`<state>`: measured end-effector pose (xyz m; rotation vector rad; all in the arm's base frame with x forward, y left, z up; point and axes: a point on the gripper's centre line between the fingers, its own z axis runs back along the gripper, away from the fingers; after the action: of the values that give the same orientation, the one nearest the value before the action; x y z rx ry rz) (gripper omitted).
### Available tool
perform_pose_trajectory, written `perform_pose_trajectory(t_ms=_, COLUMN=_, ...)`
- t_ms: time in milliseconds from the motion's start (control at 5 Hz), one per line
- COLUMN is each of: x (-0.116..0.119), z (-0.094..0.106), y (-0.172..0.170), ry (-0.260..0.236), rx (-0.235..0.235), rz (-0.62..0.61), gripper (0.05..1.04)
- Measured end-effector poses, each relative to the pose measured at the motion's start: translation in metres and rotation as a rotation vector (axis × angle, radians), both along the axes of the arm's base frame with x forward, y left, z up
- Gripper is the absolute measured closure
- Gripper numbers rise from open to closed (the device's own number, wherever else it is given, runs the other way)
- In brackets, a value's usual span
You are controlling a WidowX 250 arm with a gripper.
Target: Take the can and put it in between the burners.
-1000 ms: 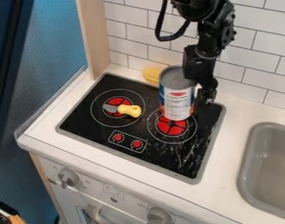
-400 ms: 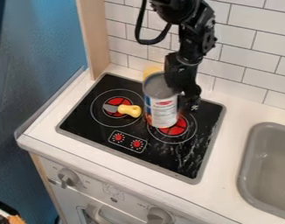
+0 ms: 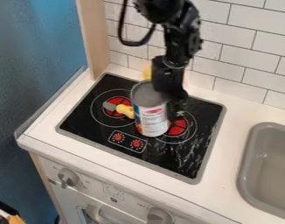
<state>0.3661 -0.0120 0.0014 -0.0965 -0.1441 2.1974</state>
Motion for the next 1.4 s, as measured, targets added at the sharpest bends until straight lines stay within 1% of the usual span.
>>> perform_pose_trajectory(t_ms=200, x=-0.011, z=0.003, y=0.005, ry=0.038, rx=0.024, rz=-0.058, gripper=0.084)
perform_pose_trajectory(t_ms=400, x=-0.02, z=0.001, y=0.017, ry=0.086, rx=0.045, rz=-0.102, gripper=0.084)
perform_pose_trajectory(t_ms=600, x=-0.023, z=0.001, y=0.031, ry=0.106, rx=0.07, rz=-0.095, gripper=0.084)
perform_pose_trajectory(t_ms=800, x=-0.019, z=0.003, y=0.031, ry=0.091, rx=0.069, rz=-0.124, gripper=0.084)
perform_pose_trajectory(t_ms=1000, x=-0.012, z=0.007, y=0.029, ry=0.069, rx=0.058, rz=-0.146, gripper=0.084)
perform_pose_trajectory(t_ms=1200, x=0.0, z=0.011, y=0.022, ry=0.014, rx=0.033, rz=-0.175, gripper=0.084)
perform_pose_trajectory(t_ms=1400, x=0.015, z=0.046, y=0.008, ry=-0.066, rx=0.037, rz=-0.233, gripper=0.084)
